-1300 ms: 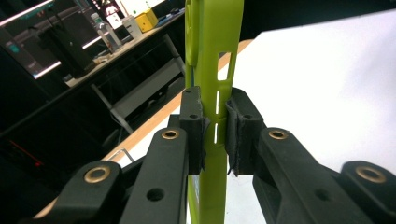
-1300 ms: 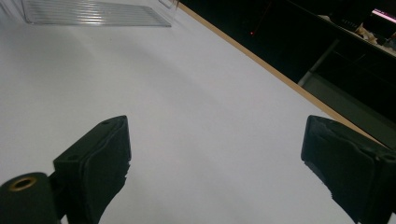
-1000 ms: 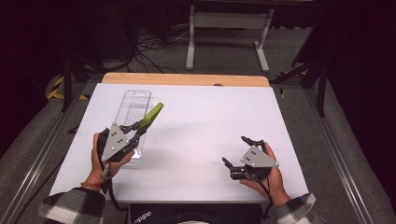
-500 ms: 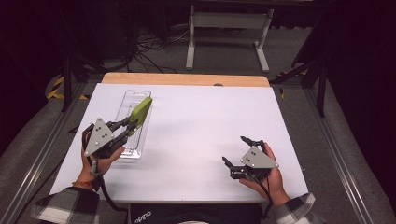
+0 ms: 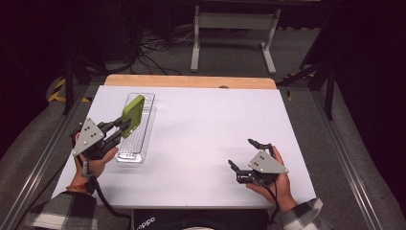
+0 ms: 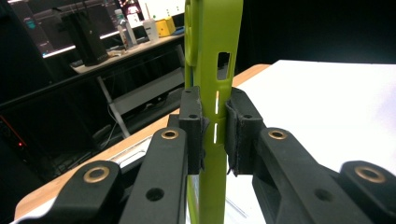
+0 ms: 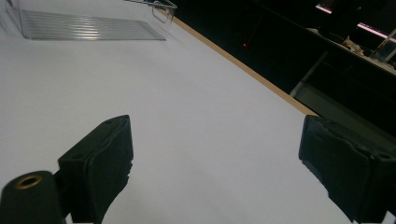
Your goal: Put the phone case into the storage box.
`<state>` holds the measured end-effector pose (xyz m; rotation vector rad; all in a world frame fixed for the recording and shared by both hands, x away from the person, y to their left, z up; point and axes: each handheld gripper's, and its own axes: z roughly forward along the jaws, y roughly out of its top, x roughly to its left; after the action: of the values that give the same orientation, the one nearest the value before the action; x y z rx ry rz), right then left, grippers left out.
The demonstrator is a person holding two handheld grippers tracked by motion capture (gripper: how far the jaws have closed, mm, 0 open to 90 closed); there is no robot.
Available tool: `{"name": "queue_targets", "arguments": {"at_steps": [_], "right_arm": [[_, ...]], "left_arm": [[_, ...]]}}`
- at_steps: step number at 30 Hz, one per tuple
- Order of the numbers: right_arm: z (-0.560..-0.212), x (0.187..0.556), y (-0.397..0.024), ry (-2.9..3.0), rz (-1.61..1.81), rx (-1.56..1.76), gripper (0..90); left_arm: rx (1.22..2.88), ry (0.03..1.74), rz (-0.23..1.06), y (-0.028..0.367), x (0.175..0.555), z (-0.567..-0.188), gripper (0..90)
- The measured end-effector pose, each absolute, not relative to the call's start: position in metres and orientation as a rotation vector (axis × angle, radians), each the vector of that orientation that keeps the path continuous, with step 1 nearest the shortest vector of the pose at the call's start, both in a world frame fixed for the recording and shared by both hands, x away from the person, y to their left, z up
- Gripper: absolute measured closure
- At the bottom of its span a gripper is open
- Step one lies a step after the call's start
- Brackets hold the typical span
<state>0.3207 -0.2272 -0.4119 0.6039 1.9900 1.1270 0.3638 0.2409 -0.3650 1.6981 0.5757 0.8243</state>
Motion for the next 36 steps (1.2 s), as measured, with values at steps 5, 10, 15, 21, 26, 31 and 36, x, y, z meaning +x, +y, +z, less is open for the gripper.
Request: {"name": "queue_targets", "arguments": {"at_steps": [5, 10, 15, 21, 26, 31, 36], "right_arm": [[-0.412, 0.32, -0.227, 1.994, 1.126, 0.601, 10.9], [-0.413, 0.322, -0.227, 2.002, 1.117, 0.607, 10.9], [-0.412, 0.322, -0.229, 1.98, 1.125, 0.619, 11.4], [-0.411, 0.323, -0.23, 1.981, 1.127, 0.625, 11.8], [-0.409, 0.325, -0.232, 1.974, 1.125, 0.638, 11.9], [-0.404, 0.327, -0.236, 1.932, 1.114, 0.645, 12.0], [-0.405, 0.329, -0.236, 1.938, 1.112, 0.652, 12.0]], "left_arm": [[1.719, 0.569, 0.796, 0.246, 0.366, -0.365, 79.1], [1.712, 0.577, 0.764, 0.252, 0.371, -0.368, 79.1], [1.716, 0.589, 0.747, 0.257, 0.378, -0.369, 79.1], [1.701, 0.612, 0.699, 0.265, 0.393, -0.372, 79.1], [1.718, 0.604, 0.677, 0.269, 0.405, -0.374, 79.1], [1.719, 0.6, 0.625, 0.276, 0.419, -0.375, 79.1], [1.703, 0.585, 0.594, 0.276, 0.429, -0.378, 79.1]]}}
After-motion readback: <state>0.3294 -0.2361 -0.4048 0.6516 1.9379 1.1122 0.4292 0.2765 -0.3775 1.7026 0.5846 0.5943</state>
